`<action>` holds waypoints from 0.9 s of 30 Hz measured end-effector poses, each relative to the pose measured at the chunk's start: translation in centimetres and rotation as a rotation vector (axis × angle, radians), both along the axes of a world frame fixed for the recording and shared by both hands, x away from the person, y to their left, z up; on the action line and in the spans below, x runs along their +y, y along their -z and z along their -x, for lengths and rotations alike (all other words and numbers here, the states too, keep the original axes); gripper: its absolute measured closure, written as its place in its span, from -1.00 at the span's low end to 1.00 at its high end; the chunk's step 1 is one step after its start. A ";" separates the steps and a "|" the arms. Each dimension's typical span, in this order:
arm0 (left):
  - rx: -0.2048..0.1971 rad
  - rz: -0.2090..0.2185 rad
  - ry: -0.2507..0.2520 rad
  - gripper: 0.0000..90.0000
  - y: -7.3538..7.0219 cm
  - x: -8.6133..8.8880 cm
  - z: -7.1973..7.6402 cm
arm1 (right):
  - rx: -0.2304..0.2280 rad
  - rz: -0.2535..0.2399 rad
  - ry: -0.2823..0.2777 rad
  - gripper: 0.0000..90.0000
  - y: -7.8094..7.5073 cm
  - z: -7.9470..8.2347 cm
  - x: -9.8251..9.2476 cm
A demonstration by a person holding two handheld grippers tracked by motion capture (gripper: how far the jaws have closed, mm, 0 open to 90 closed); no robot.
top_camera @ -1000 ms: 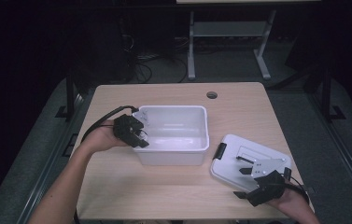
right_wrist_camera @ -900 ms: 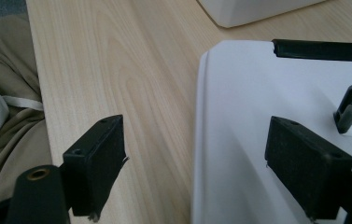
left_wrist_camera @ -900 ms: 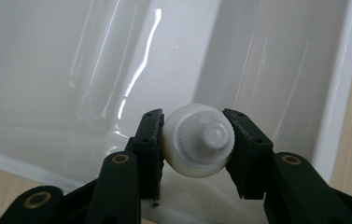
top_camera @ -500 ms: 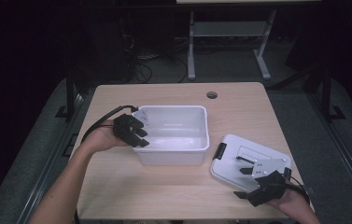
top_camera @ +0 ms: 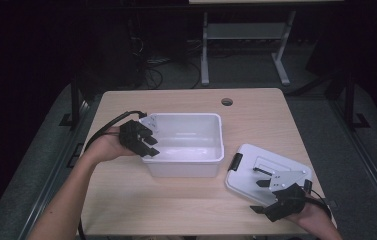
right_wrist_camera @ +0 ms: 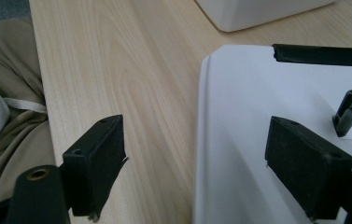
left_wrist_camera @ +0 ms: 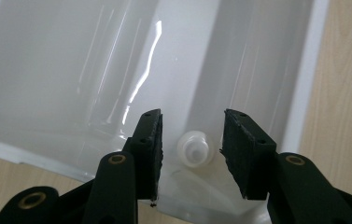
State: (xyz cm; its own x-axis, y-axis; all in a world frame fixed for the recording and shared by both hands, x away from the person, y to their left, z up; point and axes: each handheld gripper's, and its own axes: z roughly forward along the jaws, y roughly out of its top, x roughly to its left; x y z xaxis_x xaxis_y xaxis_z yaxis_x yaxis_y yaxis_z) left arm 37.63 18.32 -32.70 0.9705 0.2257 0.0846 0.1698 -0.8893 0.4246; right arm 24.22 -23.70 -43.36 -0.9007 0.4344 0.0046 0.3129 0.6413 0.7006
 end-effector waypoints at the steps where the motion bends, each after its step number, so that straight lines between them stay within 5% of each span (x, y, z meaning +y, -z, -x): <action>1: -0.002 0.003 0.003 0.26 -0.2 0.0 0.1 | -0.001 0.001 0.000 -0.57 0.0 0.0 0.0; 15: -0.023 0.032 0.016 0.21 -2.8 0.7 1.8 | -0.007 0.000 -0.003 -0.57 -0.2 0.1 0.2; 27: -0.041 0.036 0.023 0.16 -3.8 1.2 3.7 | -0.028 0.005 -0.020 -0.57 -0.4 0.1 0.4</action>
State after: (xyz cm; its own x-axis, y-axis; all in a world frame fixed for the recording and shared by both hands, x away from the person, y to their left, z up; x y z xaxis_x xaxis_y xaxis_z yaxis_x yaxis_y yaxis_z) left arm 33.89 19.54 -28.92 0.9714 0.2067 0.1168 0.1309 -0.8768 0.4626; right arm 24.16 -23.26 -43.01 -0.9089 0.4164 -0.0231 0.2801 0.6506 0.7059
